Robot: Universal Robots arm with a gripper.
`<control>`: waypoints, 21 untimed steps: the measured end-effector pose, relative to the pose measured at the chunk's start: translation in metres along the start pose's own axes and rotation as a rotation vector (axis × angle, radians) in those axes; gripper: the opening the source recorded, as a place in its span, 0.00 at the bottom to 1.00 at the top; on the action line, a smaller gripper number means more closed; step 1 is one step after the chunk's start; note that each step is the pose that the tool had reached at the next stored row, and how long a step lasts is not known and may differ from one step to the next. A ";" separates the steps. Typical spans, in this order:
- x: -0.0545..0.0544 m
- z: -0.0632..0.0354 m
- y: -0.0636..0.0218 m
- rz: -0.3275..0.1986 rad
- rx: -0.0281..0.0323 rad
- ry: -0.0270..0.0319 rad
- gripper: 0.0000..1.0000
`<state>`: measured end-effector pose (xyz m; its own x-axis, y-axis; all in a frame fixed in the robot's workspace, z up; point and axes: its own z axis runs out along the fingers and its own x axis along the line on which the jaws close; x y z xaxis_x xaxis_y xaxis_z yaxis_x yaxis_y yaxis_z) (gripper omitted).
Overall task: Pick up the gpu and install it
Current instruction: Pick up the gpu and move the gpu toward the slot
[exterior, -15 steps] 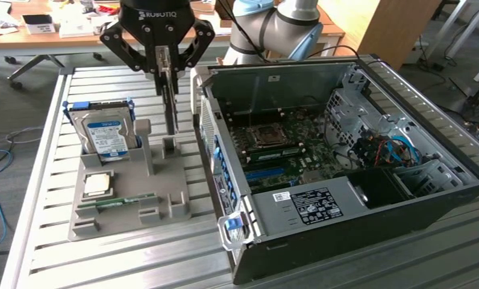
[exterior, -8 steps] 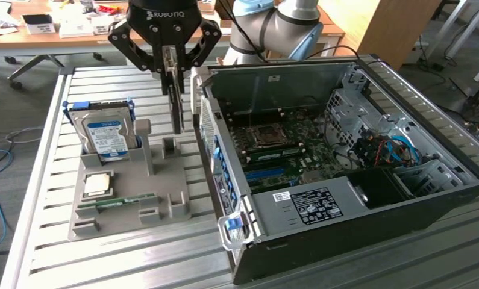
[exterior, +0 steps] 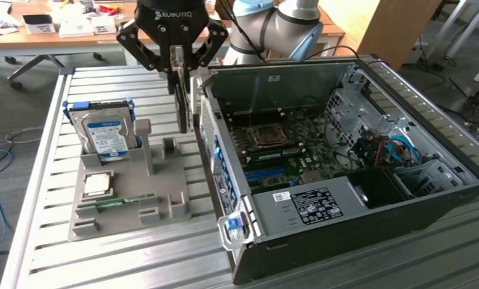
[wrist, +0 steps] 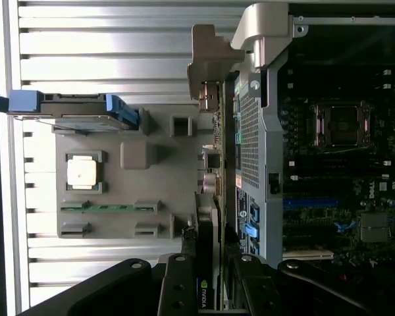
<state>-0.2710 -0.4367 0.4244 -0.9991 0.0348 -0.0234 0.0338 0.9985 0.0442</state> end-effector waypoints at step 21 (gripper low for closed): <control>-0.017 0.0004 0.0006 0.000 0.0001 0.0000 0.27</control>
<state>-0.2538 -0.4367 0.4244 -0.9991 0.0348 -0.0234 0.0338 0.9985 0.0441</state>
